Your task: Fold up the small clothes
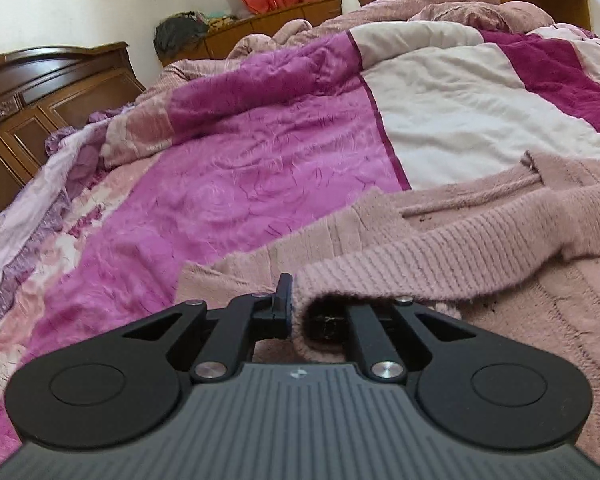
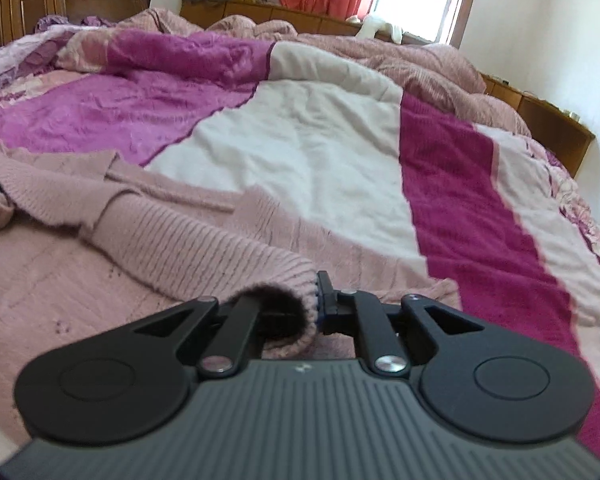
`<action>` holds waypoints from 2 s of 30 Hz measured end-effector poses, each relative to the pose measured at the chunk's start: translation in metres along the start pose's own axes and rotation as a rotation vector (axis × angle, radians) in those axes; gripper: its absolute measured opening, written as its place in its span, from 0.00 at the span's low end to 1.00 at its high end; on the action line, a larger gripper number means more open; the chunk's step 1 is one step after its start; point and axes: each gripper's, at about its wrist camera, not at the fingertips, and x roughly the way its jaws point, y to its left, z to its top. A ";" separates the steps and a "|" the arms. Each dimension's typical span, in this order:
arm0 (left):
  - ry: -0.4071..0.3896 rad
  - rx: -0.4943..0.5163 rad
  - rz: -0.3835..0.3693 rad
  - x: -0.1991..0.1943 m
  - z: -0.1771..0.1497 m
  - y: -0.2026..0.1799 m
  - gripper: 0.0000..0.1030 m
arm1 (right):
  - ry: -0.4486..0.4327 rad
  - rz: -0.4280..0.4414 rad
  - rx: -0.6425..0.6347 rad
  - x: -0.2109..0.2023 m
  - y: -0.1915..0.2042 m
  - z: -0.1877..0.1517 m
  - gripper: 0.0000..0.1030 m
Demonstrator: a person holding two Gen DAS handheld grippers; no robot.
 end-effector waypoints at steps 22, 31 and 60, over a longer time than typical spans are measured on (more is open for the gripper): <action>-0.065 0.024 -0.076 -0.088 -0.012 0.030 0.63 | -0.032 0.043 0.210 -0.061 -0.033 -0.015 0.49; -0.067 0.026 -0.117 -0.119 -0.022 0.032 0.66 | -0.065 0.057 0.256 -0.097 -0.034 -0.027 0.49; -0.064 0.074 -0.106 -0.047 -0.014 0.015 0.09 | 0.035 0.128 0.240 -0.079 -0.013 -0.063 0.49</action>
